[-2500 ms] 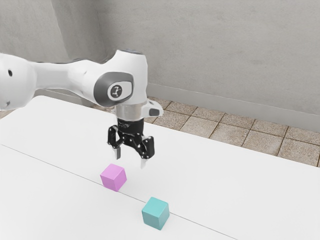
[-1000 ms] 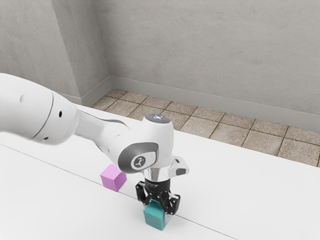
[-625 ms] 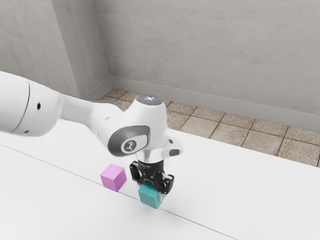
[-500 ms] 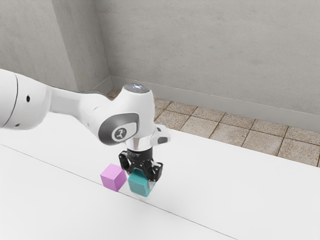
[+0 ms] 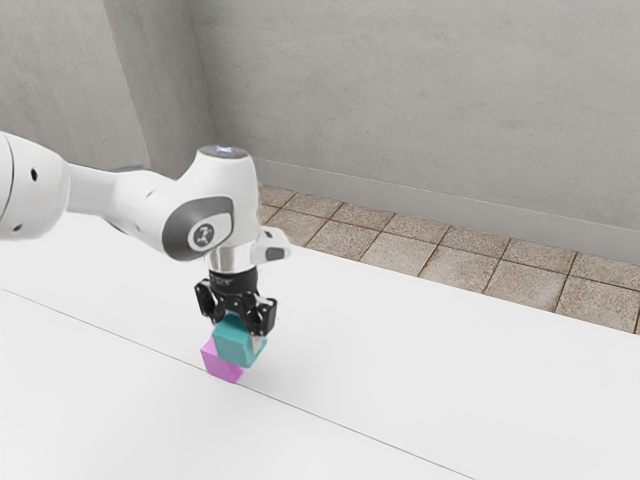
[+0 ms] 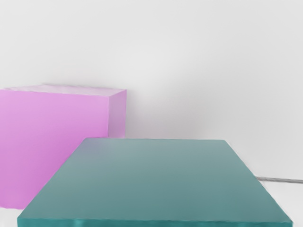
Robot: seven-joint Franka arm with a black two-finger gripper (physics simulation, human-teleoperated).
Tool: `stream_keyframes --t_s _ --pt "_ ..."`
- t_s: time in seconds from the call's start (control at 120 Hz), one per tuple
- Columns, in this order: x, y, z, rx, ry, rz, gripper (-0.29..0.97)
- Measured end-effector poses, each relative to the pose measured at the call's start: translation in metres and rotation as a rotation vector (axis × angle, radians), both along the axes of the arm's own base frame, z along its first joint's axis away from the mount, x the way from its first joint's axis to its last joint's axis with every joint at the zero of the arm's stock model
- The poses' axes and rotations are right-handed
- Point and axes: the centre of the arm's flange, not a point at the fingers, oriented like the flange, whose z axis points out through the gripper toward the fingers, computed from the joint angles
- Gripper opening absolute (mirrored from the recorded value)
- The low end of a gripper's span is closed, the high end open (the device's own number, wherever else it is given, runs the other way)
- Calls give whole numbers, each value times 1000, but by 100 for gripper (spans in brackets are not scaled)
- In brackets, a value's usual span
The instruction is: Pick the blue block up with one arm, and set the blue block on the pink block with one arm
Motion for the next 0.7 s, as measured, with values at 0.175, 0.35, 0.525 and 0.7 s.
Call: stream_keyframes --t_s 0.175,0.35,0.525,0.7 --pt "11 13 4 -14 -9 -37 38" --pt "24 29 -4 -29 -1 -64 39" --pt "27 52 -10 -46 9 -70 38" --pt "26 60 -13 -73 12 -86 38"
